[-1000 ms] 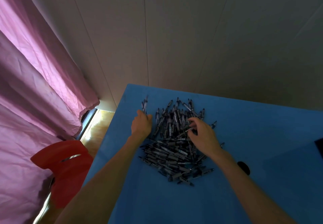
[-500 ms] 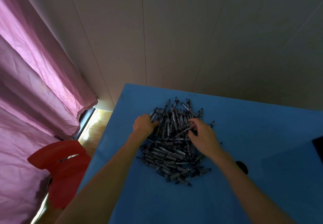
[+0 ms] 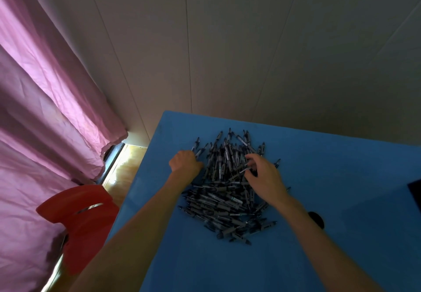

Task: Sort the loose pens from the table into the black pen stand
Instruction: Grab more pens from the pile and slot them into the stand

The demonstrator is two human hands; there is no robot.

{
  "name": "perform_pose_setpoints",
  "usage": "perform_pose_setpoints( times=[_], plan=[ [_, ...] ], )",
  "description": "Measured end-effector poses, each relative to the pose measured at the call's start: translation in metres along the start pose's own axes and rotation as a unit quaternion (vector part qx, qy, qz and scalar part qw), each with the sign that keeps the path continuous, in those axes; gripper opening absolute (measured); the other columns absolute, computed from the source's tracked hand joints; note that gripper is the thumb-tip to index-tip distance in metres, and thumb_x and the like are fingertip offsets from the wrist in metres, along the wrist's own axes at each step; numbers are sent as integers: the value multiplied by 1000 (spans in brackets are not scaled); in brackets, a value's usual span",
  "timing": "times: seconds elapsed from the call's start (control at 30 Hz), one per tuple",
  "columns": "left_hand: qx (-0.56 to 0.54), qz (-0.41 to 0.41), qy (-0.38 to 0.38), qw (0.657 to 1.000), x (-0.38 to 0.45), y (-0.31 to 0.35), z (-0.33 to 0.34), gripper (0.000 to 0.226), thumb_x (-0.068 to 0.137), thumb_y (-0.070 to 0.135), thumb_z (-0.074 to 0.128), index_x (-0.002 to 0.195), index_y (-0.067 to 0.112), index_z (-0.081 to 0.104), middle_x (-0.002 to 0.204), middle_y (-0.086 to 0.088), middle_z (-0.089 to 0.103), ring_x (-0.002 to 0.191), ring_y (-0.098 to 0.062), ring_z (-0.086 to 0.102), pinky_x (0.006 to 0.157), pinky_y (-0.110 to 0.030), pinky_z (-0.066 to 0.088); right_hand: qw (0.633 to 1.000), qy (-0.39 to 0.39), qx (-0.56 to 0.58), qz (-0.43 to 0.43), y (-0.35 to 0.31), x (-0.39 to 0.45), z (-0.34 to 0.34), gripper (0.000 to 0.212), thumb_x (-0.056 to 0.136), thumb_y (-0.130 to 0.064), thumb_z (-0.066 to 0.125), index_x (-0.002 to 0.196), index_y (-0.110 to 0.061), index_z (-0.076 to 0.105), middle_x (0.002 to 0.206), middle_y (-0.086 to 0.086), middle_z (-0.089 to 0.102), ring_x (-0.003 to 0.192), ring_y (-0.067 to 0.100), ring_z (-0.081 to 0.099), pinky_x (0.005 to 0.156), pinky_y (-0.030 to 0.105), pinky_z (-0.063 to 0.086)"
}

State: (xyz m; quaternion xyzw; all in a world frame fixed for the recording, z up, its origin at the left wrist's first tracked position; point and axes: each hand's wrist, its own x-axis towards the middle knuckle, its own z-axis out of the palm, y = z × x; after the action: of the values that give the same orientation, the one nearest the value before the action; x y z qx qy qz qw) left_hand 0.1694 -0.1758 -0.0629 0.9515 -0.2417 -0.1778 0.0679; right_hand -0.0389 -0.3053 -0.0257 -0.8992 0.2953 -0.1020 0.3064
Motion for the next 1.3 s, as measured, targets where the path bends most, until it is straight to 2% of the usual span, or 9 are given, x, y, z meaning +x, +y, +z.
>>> perform_pose_setpoints(
  times=[0.2,0.3,0.57,0.73,0.8,0.9,1.07,1.2,1.3],
  plan=[
    [-111,-21,51,992,-2,-17,1,25,99,33,47,96,9,48,85,-5,53,74,-25,52,64,-35,41,1000,3,-5,1,2,-1,0,40,98,-18,59,137,-18,51,122,-4,62,94,14,63,85,30,54],
    [-205,-24,88,974,0,-29,6,20,94,27,52,81,13,51,71,-5,54,62,-22,50,55,-32,37,1000,6,-4,-1,2,-2,1,39,98,-18,59,136,-18,52,121,-3,62,96,12,61,85,28,51],
    [-464,39,261,846,-12,-30,12,48,100,33,56,63,10,36,55,-9,40,52,-22,38,50,-36,30,999,30,1,-11,3,-3,4,37,98,-17,59,135,-18,54,119,-4,63,101,10,59,92,32,53],
    [-536,36,240,808,-12,-32,22,45,100,28,61,70,-1,44,62,-22,44,57,-16,42,56,-32,35,999,31,-4,-22,0,-6,8,37,98,-16,58,135,-17,55,118,-3,63,99,12,60,89,33,54],
    [-529,21,235,815,-12,-28,19,43,102,30,57,74,-1,48,66,-25,51,58,-22,49,57,-38,42,999,30,-7,-26,-2,-6,9,37,98,-16,58,134,-18,55,116,-3,63,97,12,61,87,35,55],
    [-499,56,173,848,-16,-17,3,32,105,30,50,88,2,54,70,-16,58,58,-19,53,55,-28,46,999,28,-5,-24,-4,-6,10,37,97,-17,58,134,-19,55,114,-6,62,97,11,60,87,38,56],
    [-282,78,29,956,-8,-12,-1,33,91,40,70,79,11,60,63,-8,49,56,-23,45,52,-33,39,999,32,-15,-28,-10,-6,10,36,97,-17,59,133,-20,56,111,-6,61,93,11,60,88,38,55],
    [-238,40,-61,969,-7,-12,10,55,75,61,79,70,13,53,55,-3,36,50,-19,37,49,-31,32,999,31,-12,-28,-11,-7,9,37,97,-18,58,133,-20,56,115,-6,62,98,10,60,91,37,54],
    [-259,28,-99,960,-8,-10,13,60,74,55,83,63,16,39,54,-1,28,48,-18,30,50,-30,28,999,28,-11,-25,-9,-10,8,36,98,-18,57,133,-19,56,117,-4,63,102,10,60,91,36,54]
  ],
)
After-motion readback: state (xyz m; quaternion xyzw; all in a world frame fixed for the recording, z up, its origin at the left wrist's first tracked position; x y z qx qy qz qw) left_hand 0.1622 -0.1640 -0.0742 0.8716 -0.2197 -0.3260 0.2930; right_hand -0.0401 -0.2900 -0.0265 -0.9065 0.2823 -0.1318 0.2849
